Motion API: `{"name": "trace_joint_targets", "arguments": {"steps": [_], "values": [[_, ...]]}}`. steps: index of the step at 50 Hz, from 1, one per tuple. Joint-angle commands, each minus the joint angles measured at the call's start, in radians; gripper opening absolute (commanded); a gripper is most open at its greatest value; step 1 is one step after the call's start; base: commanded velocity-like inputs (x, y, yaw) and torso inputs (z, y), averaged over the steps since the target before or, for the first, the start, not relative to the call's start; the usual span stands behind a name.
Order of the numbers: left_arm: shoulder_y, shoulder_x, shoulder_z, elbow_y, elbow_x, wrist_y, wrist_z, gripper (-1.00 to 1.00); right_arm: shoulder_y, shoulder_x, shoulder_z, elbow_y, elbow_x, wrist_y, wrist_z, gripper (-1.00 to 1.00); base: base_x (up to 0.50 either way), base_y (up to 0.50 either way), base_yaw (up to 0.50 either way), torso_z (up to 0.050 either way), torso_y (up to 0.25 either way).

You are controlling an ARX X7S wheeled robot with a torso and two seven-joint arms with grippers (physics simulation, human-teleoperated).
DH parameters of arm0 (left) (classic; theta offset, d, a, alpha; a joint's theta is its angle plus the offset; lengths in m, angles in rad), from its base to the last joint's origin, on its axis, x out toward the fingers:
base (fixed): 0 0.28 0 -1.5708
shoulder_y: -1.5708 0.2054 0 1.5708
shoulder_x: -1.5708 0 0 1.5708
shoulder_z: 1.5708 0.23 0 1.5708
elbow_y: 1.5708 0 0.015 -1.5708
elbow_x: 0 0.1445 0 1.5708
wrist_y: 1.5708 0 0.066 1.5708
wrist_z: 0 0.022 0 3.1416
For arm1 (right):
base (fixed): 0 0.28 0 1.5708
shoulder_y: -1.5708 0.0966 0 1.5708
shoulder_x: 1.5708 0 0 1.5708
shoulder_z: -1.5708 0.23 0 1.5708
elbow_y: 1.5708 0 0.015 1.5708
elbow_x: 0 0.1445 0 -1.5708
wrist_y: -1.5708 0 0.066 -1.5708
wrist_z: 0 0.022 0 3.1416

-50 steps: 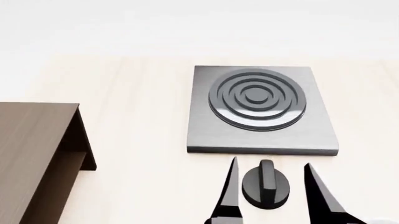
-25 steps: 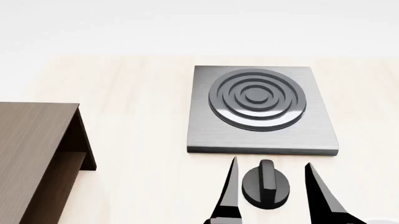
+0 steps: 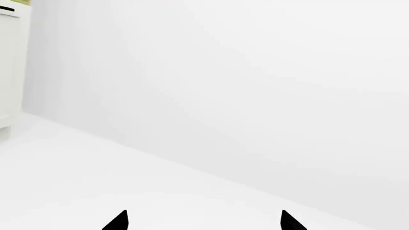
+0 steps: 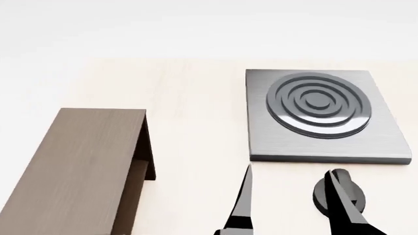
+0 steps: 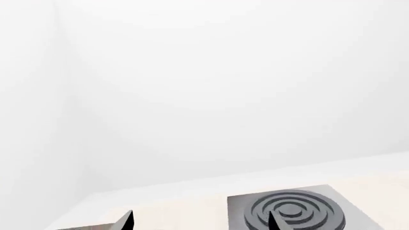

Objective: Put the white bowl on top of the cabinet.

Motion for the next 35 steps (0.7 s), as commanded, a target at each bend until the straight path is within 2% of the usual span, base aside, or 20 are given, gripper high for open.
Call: {"name": "trace_joint_targets", "arguments": {"steps": [1, 12, 20, 25, 35], "values": [[0.000, -0.002, 0.001, -0.003, -0.003, 0.003, -0.001, 1.00, 0.003, 0.008, -0.005, 0.002, 0.004, -0.004, 0.014, 1.00, 0.00, 0.40, 0.00, 0.000, 0.000], [0.000, -0.003, 0.002, -0.004, -0.005, 0.003, -0.001, 1.00, 0.003, 0.001, 0.021, 0.006, 0.062, -0.018, 0.032, 1.00, 0.00, 0.02, 0.00, 0.000, 0.000], [-0.001, -0.004, 0.005, -0.007, -0.006, 0.004, -0.001, 1.00, 0.036, 0.006, 0.065, -0.007, 0.107, 0.051, 0.122, 1.00, 0.00, 0.00, 0.00, 0.000, 0.000], [-0.003, -0.005, 0.006, -0.010, -0.008, 0.004, 0.000, 1.00, 0.100, 0.014, 0.139, -0.012, 0.191, 0.145, 0.234, 1.00, 0.00, 0.00, 0.00, 0.000, 0.000], [-0.002, -0.005, 0.006, -0.010, -0.008, 0.004, -0.003, 1.00, 0.179, 0.046, 0.287, 0.018, 0.353, 0.220, 0.357, 1.00, 0.00, 0.00, 0.00, 0.000, 0.000]]}}
